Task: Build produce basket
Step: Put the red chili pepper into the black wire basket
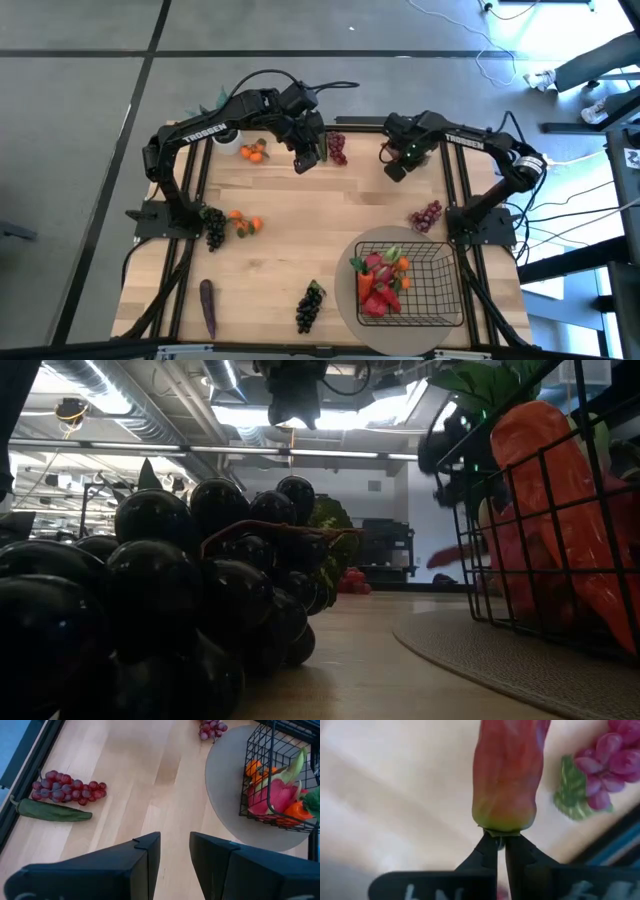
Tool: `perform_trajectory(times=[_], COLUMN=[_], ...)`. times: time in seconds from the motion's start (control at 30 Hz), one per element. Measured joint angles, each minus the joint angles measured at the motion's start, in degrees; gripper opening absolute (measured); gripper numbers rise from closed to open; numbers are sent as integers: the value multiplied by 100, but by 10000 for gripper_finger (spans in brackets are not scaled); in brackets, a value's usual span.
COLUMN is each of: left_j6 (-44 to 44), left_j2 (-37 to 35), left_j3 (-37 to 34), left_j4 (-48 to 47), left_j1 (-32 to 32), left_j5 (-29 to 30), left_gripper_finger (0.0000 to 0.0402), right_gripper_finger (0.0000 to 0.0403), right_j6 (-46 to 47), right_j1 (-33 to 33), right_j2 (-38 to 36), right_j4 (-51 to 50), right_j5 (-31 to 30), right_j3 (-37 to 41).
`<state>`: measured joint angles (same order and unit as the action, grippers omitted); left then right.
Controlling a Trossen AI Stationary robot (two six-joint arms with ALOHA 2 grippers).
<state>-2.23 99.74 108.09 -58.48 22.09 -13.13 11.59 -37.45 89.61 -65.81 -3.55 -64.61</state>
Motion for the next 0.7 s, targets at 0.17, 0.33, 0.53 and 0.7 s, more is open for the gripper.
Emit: perform_trajectory(times=[0.17,0.33,0.53,0.7], left_j6=[288,718,1372,1485], left_j2=[0,0,0,0], left_j3=[0,0,0,0], left_j4=[0,0,0,4], left_j1=[2,2,-24,-157], left_j5=[0,-334,-1495,-1534], left_gripper_finger=[93,93,93,93], right_gripper_finger=[0,0,0,0], right_j6=[-155,-173,-326,-286], right_j1=[620,1341,2294,3134], right_j2=[-244,-368,-522,-580], right_j4=[-1239,-2134,-2429,-2425], right_j5=[10,16,443,1049], right_j3=[-883,-1603,-2151,-2456])
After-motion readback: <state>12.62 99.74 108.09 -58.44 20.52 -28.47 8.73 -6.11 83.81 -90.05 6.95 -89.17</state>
